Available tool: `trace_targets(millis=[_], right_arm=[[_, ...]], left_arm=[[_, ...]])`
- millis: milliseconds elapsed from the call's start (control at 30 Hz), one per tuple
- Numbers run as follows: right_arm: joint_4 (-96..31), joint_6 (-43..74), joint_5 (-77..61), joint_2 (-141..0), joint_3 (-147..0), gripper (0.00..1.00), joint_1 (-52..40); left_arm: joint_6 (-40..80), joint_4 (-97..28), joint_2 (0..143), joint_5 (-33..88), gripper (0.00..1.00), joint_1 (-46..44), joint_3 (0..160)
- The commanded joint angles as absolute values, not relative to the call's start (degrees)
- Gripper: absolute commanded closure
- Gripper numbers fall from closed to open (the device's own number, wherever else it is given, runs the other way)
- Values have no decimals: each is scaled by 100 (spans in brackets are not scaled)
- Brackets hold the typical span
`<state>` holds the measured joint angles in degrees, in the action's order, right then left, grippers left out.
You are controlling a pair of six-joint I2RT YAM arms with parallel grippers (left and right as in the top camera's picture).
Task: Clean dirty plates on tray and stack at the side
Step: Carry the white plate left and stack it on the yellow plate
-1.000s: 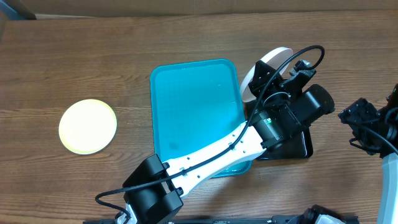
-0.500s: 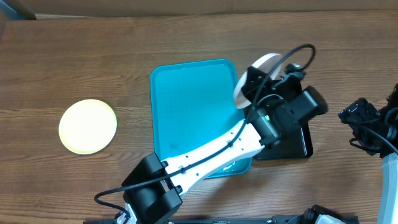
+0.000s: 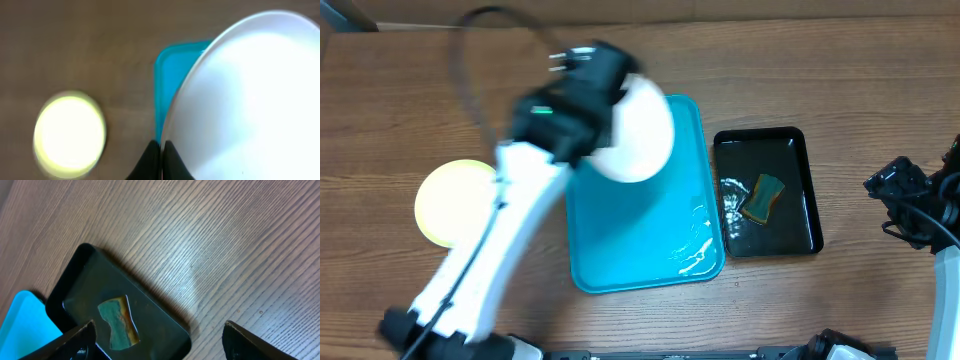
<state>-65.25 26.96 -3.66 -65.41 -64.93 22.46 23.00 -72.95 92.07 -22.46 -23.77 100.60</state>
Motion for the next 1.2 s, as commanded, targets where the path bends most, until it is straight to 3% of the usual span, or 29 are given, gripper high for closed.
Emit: trace_targets(millis=[0, 267, 433, 633, 867, 933, 967, 1000, 1033, 1167], right_arm=[[-6510, 2698, -379, -6510, -6565, 18, 2268], [-6514, 2696, -379, -6510, -6565, 18, 2268], [-6521, 2698, -379, -6510, -6565, 18, 2268], [-6523, 2698, -379, -6510, -6565, 17, 2268], [-6528, 2698, -381, -6510, -6565, 17, 2268], [-6530, 2698, -381, -6510, -6565, 17, 2268], [-6532, 2694, -399, -6510, -6565, 17, 2268], [-6534, 2694, -421, -6510, -6565, 17, 2268], [-6541, 2692, -423, -6510, -6565, 17, 2268], [-6552, 2630, -484, -6510, -6565, 17, 2261]], left_arm=[[2661, -7957, 8936, -1297, 95, -1422, 10134], [2440, -8665, 8726, -1264, 95, 989, 9797], [2353, -7767, 8624, -1229, 96, 2630, 8698], [2309, -6252, 8624, -1055, 96, 3579, 7216], [1776, -4893, 8626, -189, 95, 3671, 6261], [1782, -4836, 8626, -231, 79, 3675, 6165], [1824, -4834, 8626, -298, 62, 3673, 6158], [1892, -4834, 8624, -342, 39, 3673, 6167], [1916, -4838, 8615, -338, 30, 3673, 6189], [1931, -5179, 8560, -309, 21, 3671, 6608]])
